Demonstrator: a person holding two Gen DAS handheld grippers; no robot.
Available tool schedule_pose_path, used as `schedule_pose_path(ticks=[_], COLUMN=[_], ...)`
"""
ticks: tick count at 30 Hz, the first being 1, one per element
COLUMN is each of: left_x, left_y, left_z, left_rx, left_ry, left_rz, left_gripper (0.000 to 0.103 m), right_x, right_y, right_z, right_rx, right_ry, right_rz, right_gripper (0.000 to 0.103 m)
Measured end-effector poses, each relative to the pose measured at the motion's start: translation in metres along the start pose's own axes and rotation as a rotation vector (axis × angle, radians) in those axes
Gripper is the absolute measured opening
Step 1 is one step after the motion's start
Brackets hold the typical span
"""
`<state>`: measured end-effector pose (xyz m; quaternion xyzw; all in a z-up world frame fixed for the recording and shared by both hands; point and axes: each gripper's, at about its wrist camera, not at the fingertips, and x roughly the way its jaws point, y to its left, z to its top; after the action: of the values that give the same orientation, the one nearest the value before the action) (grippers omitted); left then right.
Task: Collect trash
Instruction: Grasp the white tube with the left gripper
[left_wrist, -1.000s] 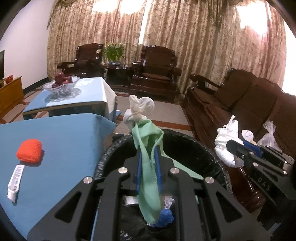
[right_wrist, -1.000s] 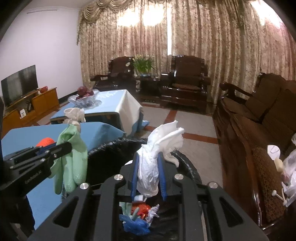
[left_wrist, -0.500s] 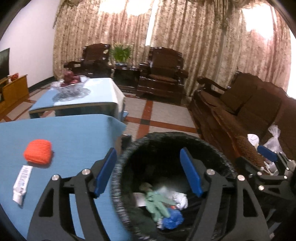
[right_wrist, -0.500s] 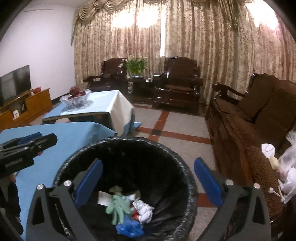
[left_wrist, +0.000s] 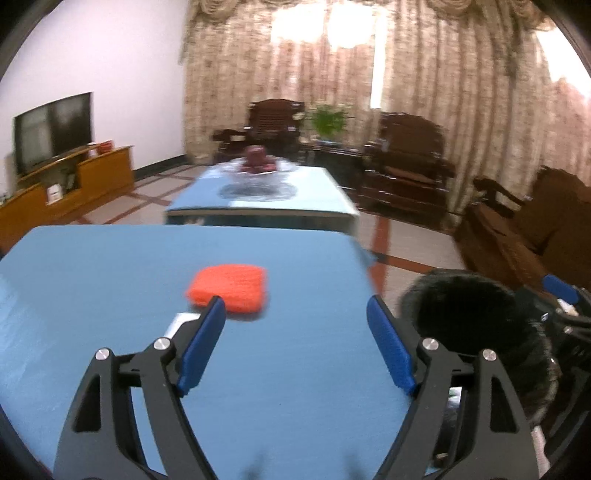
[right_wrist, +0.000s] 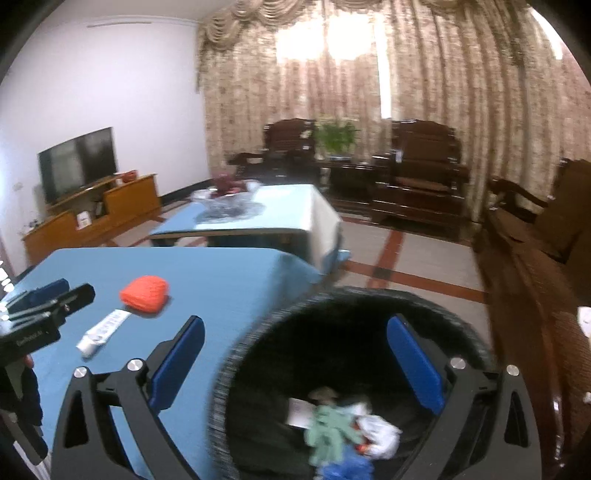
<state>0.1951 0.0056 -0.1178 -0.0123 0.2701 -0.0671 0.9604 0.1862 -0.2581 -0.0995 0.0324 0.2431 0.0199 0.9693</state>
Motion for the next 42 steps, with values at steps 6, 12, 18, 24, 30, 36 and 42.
schedule_pose_path(ticks=[6, 12, 18, 24, 30, 36, 42], left_x=[0.002, 0.013, 0.04, 0.067, 0.09, 0.109, 0.109], left_y=[0.059, 0.102, 0.118, 0.127, 0.129, 0.132, 0.124], left_z=[-0.009, -0.022, -0.033, -0.043, -0.053, -0.056, -0.054], left_rx=[-0.033, -0.073, -0.079, -0.097, -0.101, -0.102, -0.085], left_ry=[0.018, 0.066, 0.125, 0.194, 0.274, 0.356, 0.341], left_rz=[0.105, 0.159, 0.163, 0.156, 0.147, 0.161, 0.143], left_gripper=[0.077, 0.077, 0.076, 0.076, 0.076, 0.072, 0.049], right_x=[0.023, 0.049, 0.08, 0.107, 0.128, 0.141, 0.149], right_y=[0.06, 0.102, 0.128, 0.135, 0.137, 0.14, 0.14], right_z=[0.006, 0.004, -0.006, -0.014, -0.013, -0.019, -0.019], right_rx=[-0.028, -0.036, -0.054, -0.05, -0.056, -0.068, -0.068], right_ry=[-0.014, 0.002, 0.037, 0.083, 0.102, 0.126, 0.138], right_rz=[0.107, 0.172, 0.195, 0.201, 0.207, 0.212, 0.214], right_gripper=[0.097, 0.097, 0.097, 0.097, 0.097, 0.097, 0.097])
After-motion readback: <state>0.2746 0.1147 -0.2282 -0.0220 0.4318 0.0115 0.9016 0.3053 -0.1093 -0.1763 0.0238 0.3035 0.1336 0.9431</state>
